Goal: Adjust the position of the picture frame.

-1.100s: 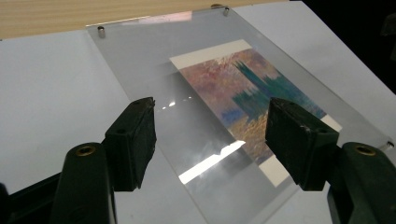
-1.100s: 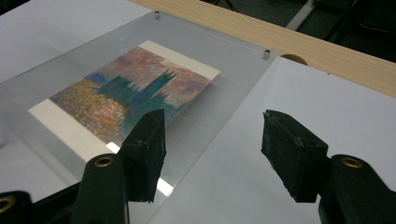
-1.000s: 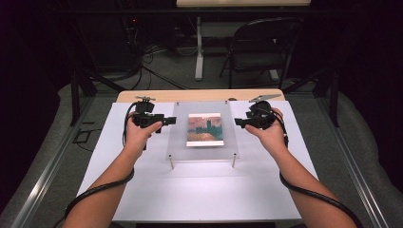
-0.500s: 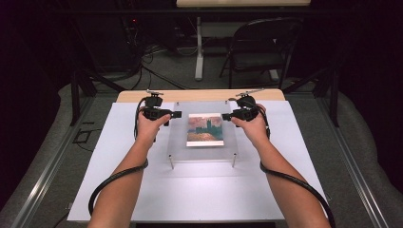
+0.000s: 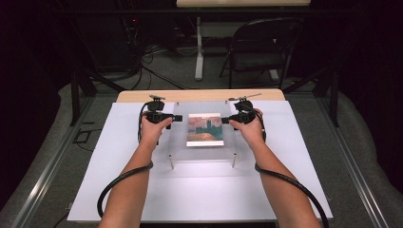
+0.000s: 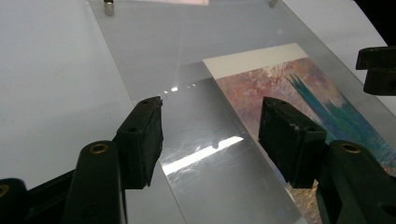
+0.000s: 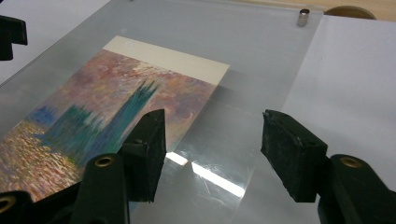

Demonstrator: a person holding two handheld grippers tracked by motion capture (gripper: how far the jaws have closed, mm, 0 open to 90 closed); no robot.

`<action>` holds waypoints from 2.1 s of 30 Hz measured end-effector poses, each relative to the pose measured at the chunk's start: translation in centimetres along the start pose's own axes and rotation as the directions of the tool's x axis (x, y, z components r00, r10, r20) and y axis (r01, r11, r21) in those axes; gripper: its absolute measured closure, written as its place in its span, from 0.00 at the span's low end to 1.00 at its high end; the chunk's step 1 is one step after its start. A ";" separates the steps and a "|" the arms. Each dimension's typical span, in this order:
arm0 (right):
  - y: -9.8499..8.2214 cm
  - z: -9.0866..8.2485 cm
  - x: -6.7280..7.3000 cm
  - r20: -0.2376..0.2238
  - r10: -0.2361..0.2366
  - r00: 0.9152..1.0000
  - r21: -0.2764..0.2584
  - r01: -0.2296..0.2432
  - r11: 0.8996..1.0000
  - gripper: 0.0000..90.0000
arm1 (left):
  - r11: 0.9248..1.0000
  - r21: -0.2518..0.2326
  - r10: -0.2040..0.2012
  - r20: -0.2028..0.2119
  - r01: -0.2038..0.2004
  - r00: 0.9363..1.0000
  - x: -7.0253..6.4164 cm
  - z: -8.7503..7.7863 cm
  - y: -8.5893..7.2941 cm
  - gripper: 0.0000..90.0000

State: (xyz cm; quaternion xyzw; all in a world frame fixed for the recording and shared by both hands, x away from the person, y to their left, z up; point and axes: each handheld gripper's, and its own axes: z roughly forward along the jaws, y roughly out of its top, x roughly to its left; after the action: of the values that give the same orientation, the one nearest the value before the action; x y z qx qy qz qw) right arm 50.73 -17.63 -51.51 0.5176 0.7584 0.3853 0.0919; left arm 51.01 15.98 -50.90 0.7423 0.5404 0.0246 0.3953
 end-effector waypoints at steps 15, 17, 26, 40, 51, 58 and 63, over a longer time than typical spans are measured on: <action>-0.9 0.4 -0.9 -0.038 0.074 0.997 0.025 -0.073 0.997 0.44 | 1.000 0.015 -0.025 -0.005 0.025 1.000 0.5 0.6 -0.8 0.39; -1.0 0.5 -0.9 -0.035 0.068 0.997 0.034 -0.067 0.997 0.44 | 0.999 0.034 -0.024 -0.022 0.025 0.999 0.7 0.8 -0.9 0.39; -1.4 0.6 -1.4 -0.066 0.117 0.991 0.037 -0.115 0.993 0.42 | 0.997 0.041 -0.058 -0.005 0.058 0.998 1.3 1.5 -1.6 0.38; -1.6 1.0 -1.5 -0.112 0.176 0.978 0.058 -0.171 0.984 0.36 | 0.995 0.060 -0.088 0.037 0.085 0.995 1.1 1.9 -1.7 0.33; -1.6 1.1 -1.4 -0.103 0.171 0.980 0.060 -0.166 0.984 0.34 | 0.990 0.077 -0.125 0.063 0.120 0.990 1.2 2.2 -1.8 0.31; -1.6 1.3 -1.4 -0.116 0.187 0.975 0.073 -0.180 0.981 0.34 | 0.986 0.085 -0.147 0.070 0.141 0.987 1.1 2.3 -1.8 0.31; -1.6 1.3 -1.3 -0.114 0.191 0.975 0.073 -0.184 0.980 0.33 | 0.983 0.092 -0.169 0.087 0.161 0.982 1.2 2.4 -2.0 0.31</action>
State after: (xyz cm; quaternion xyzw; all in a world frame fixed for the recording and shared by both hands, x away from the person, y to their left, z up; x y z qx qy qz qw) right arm 50.90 -18.36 -53.85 0.5654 0.7218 0.3991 -0.0067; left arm 51.08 15.83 -54.19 0.7113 0.5813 -0.0663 0.3895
